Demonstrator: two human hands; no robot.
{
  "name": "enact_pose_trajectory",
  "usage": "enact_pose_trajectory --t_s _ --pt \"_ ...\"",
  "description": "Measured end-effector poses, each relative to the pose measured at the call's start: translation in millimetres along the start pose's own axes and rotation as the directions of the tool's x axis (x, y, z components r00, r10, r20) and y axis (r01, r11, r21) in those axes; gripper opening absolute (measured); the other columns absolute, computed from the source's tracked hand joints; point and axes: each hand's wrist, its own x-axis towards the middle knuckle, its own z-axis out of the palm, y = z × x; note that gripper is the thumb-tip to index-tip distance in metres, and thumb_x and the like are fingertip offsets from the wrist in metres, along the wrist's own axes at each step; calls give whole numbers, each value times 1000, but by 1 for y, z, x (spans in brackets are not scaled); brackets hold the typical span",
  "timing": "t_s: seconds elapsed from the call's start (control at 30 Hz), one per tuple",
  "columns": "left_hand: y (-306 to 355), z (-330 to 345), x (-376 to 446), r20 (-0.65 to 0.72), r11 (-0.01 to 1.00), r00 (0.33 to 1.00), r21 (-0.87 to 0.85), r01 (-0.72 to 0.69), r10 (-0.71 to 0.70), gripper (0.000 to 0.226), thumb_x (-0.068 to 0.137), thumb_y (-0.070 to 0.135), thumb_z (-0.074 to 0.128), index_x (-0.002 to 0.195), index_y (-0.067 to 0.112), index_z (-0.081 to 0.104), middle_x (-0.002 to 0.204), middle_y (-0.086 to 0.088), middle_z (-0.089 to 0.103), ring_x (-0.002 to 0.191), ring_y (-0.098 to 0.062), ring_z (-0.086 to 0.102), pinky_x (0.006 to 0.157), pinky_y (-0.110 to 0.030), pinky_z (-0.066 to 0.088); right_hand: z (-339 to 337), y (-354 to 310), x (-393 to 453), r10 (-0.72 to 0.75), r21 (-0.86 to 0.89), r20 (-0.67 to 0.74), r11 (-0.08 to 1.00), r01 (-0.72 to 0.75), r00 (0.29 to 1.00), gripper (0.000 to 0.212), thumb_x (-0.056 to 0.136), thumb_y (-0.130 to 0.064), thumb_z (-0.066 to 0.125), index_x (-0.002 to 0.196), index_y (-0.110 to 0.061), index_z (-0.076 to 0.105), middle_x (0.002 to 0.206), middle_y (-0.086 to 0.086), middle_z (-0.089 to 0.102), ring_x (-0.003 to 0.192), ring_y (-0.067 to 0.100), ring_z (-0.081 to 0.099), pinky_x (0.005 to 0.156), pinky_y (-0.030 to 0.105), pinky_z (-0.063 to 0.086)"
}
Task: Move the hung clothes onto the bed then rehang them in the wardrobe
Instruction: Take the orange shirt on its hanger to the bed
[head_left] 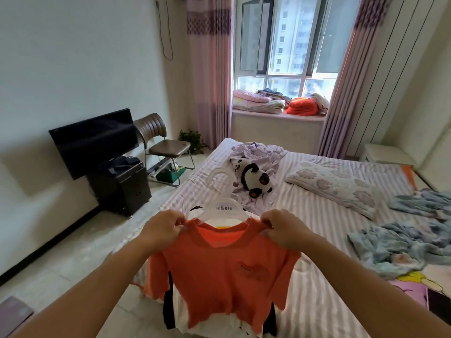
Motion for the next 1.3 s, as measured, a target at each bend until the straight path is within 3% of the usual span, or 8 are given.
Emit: enact_pose_trajectory --t_s 0.27,0.47,0.67,0.93,1.13,1.3 --pt "-13 23 110 23 996 997 41 79 -80 16 94 34 60 104 28 71 106 4 67 99 -16 61 86 -33 49 15 37 101 36 33 55 999 -38 998 10 88 -23 64 80 -19 60 87 -2 60 83 18 58 74 37 49" --pt "-39 42 209 42 996 995 23 91 -92 20 95 34 59 110 26 70 113 3 65 105 -17 60 81 -29 43 33 58 190 101 58 73 993 -105 992 12 91 -27 63 82 -26 55 93 -5 58 87 17 57 73 31 43" --pt "-72 73 302 104 990 984 -6 144 -143 13 95 33 58 103 29 68 111 4 65 102 -17 61 83 -32 47 55 81 279 171 93 106 979 -181 980 11 93 -27 62 83 -23 57 90 -5 58 83 14 57 71 29 44" --pt "-99 142 396 184 975 959 -2 221 -217 21 95 33 56 113 30 66 117 2 65 106 -20 62 83 -32 49 120 135 371 273 162 231 936 -314 934 7 93 -24 60 86 -21 60 88 -4 60 81 14 57 68 25 43" --pt "-119 213 456 227 952 928 -17 306 -294 20 97 31 54 113 27 66 120 0 64 110 -22 59 86 -33 47 189 186 436 319 184 272 909 -375 908 30 94 -24 58 69 -27 42 86 -1 55 84 18 54 74 33 43" --pt "-140 271 491 436 959 863 0 285 -256 43 87 36 64 124 21 49 121 -1 59 108 -21 57 88 -32 47 245 223 485 349 223 290 881 -418 891 11 97 -22 53 88 -18 48 93 2 59 92 23 58 81 37 45"
